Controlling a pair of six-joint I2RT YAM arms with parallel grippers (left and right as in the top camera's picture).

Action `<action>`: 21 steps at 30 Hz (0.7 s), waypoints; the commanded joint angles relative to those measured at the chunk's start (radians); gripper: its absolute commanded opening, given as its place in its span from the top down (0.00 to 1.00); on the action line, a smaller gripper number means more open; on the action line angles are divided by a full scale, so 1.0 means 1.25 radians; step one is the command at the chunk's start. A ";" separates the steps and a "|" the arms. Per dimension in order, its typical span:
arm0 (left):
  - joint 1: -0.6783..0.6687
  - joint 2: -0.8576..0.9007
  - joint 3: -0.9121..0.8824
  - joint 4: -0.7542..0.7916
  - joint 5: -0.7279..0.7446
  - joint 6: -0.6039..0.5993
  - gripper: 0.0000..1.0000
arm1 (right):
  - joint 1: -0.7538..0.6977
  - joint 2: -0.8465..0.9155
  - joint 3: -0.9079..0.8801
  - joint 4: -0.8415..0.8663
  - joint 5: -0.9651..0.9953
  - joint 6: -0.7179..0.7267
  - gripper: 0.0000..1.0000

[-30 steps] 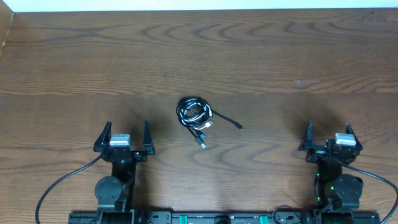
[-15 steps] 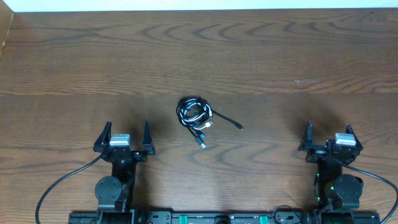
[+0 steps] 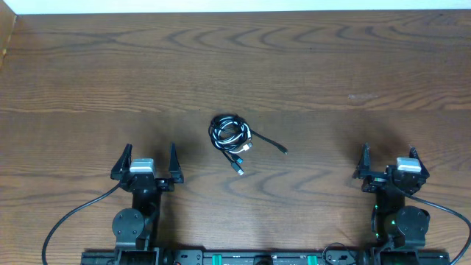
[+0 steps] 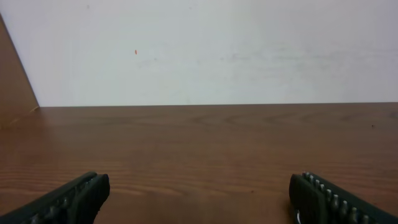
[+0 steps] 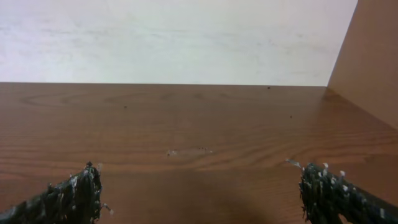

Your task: Untangle cables

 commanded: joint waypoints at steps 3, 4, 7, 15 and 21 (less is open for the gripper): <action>-0.003 -0.005 -0.008 0.006 0.002 0.008 0.02 | -0.010 0.000 -0.001 -0.002 0.006 0.010 0.01; -0.003 -0.005 -0.008 0.004 0.002 0.008 0.02 | -0.010 0.000 -0.001 -0.002 0.006 0.010 0.01; -0.003 -0.005 -0.008 -0.002 0.002 0.008 0.02 | -0.010 0.000 -0.001 -0.002 0.006 0.010 0.01; -0.003 -0.005 -0.008 -0.009 0.002 0.008 0.02 | -0.010 0.000 -0.001 -0.002 0.006 0.010 0.01; -0.003 -0.005 -0.008 -0.007 0.002 0.007 0.02 | -0.010 0.000 -0.001 -0.002 0.006 0.010 0.01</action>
